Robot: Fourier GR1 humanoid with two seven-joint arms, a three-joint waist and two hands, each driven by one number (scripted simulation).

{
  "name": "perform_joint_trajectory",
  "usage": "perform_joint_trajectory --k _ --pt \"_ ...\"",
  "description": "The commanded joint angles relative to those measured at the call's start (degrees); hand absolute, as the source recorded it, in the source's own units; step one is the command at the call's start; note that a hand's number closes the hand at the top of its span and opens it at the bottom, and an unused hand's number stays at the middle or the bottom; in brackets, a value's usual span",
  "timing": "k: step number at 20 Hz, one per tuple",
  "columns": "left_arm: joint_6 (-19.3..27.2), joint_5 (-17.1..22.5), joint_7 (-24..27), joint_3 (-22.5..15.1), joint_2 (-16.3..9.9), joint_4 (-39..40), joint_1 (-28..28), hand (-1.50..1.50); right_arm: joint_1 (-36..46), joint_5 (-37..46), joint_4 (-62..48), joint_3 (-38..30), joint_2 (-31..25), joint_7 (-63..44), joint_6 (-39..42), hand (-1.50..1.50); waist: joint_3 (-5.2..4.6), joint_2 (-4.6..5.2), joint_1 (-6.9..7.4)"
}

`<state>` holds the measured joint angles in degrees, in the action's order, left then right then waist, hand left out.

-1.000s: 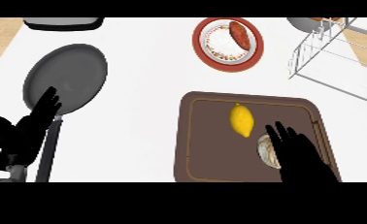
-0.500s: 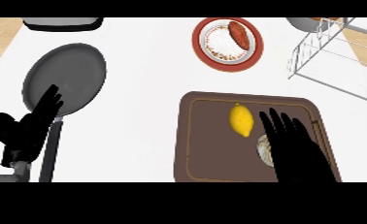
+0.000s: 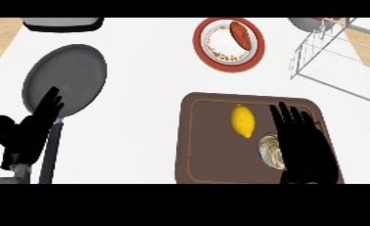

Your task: Pick the cupcake from the tray and place it in the tiered shelf

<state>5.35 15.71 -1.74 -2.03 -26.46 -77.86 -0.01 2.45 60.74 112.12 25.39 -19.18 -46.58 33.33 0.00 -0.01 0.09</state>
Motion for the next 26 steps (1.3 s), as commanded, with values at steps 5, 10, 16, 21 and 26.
perform_joint_trajectory --k 5,10,16,21,26 --pt "-2.06 -2.4 -2.38 2.44 2.63 -4.03 1.63 0.0 2.59 4.11 -8.94 -2.21 2.9 5.1 -4.41 -1.5 0.01 -0.01 0.1" --pt "0.03 -5.57 -4.59 2.42 5.32 -4.77 -0.16 0.0 -0.17 5.73 -12.62 -3.17 2.3 9.34 -8.6 -1.5 0.02 0.0 -0.01" --pt "-4.71 -6.33 -0.1 4.91 6.05 1.73 -1.25 0.0 -2.79 6.28 -14.84 -4.71 4.12 10.87 -11.14 1.5 0.0 0.02 -0.21" --pt "-6.36 -5.64 -3.83 7.27 4.91 -5.04 1.67 0.0 -2.21 7.84 -14.61 -4.59 2.28 15.03 -10.3 1.5 0.01 -0.04 0.02" --pt "-5.09 -8.09 -2.71 7.04 6.96 -6.0 3.2 0.0 0.72 10.44 -14.18 -4.08 2.91 15.48 -9.65 1.5 0.0 -0.04 0.09"
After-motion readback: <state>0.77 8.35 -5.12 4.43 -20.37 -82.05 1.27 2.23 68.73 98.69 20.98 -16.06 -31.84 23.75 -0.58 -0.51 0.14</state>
